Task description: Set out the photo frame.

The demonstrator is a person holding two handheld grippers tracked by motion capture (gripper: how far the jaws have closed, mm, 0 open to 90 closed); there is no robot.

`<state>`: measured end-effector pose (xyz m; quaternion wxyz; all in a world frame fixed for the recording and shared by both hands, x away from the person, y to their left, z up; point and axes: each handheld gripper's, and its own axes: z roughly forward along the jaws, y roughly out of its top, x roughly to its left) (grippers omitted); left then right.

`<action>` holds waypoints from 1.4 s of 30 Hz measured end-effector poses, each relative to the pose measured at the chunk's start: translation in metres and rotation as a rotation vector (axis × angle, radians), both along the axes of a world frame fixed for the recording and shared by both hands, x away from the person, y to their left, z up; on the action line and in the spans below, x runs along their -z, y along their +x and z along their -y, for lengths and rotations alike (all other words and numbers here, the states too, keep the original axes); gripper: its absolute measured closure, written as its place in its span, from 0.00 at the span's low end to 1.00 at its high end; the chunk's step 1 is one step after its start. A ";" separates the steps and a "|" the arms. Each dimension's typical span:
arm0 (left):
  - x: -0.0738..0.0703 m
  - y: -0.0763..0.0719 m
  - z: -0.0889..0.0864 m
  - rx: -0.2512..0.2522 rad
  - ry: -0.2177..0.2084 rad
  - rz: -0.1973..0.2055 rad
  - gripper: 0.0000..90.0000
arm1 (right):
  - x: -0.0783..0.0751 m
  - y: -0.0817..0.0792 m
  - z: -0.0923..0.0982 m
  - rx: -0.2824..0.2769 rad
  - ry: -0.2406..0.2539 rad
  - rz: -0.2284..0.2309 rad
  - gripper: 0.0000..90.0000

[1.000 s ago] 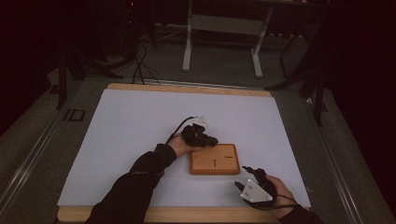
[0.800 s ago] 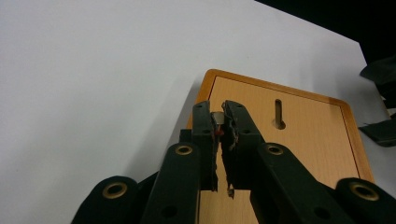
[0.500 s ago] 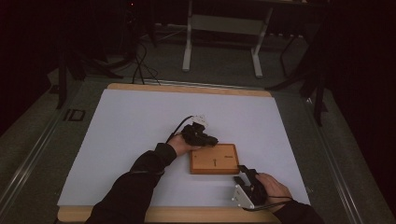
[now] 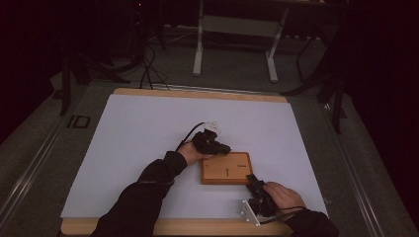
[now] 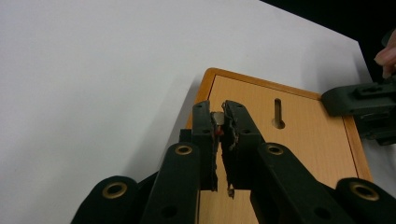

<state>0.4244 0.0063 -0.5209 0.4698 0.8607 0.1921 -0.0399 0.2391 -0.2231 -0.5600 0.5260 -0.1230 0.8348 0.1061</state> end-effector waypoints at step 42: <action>-0.028 -0.028 -0.050 -0.084 0.025 0.163 0.50 | -0.045 0.020 0.001 -0.035 0.060 -0.237 0.74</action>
